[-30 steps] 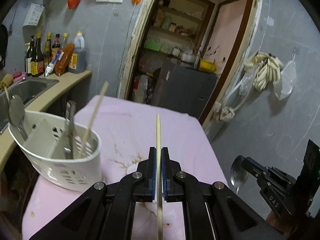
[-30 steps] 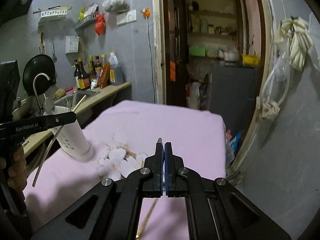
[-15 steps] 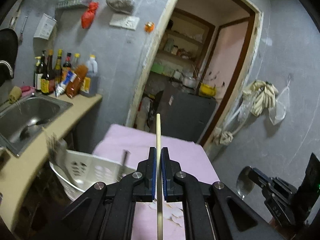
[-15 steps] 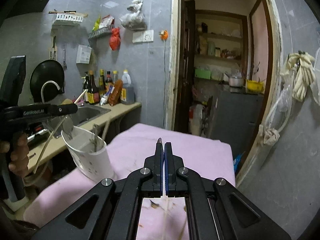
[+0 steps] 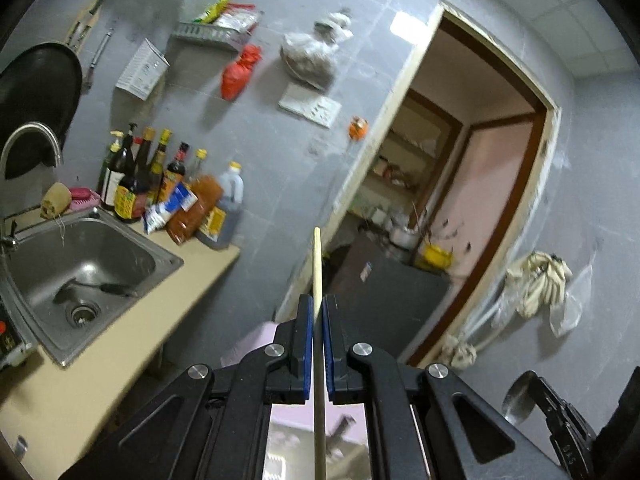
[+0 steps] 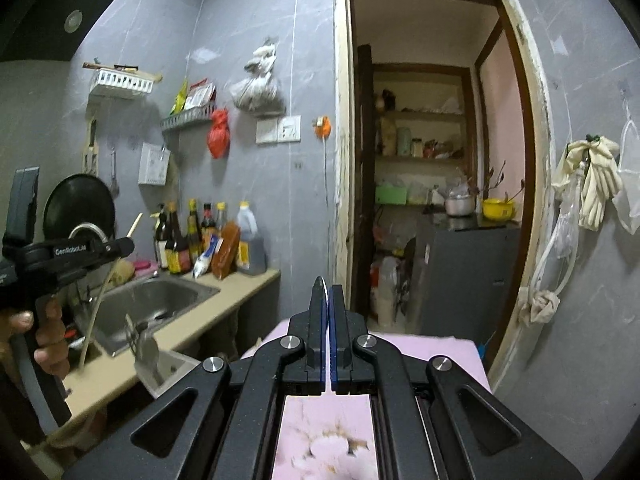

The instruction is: Organize utensils

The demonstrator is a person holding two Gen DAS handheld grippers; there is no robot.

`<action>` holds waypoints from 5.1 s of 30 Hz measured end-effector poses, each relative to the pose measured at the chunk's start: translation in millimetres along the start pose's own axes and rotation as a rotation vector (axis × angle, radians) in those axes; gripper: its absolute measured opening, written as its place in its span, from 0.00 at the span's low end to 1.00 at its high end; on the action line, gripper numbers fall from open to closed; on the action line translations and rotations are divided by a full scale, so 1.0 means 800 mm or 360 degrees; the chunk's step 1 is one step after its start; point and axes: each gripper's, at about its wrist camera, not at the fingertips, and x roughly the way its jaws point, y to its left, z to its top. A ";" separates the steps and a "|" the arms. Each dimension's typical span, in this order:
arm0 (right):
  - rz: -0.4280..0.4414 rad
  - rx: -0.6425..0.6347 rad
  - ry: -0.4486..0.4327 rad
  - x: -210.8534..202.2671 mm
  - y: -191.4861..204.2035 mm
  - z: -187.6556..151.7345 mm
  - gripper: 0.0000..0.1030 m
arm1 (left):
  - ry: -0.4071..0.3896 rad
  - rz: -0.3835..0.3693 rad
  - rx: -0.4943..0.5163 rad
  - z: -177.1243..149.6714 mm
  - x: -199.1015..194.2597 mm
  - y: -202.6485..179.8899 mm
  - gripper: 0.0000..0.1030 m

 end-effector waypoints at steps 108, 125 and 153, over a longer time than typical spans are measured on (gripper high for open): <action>-0.0597 -0.0009 0.0022 -0.074 -0.124 -0.081 0.99 | 0.0070 0.0038 0.0611 -0.154 -0.021 -0.156 0.98; -0.0571 -0.0032 0.0360 -0.064 -0.249 -0.153 0.99 | 0.0390 -0.0021 0.0622 -0.271 0.039 -0.226 0.98; 0.0133 0.0223 0.0943 0.078 -0.242 -0.289 0.68 | 0.1034 -0.0116 0.0389 -0.334 0.161 -0.189 0.41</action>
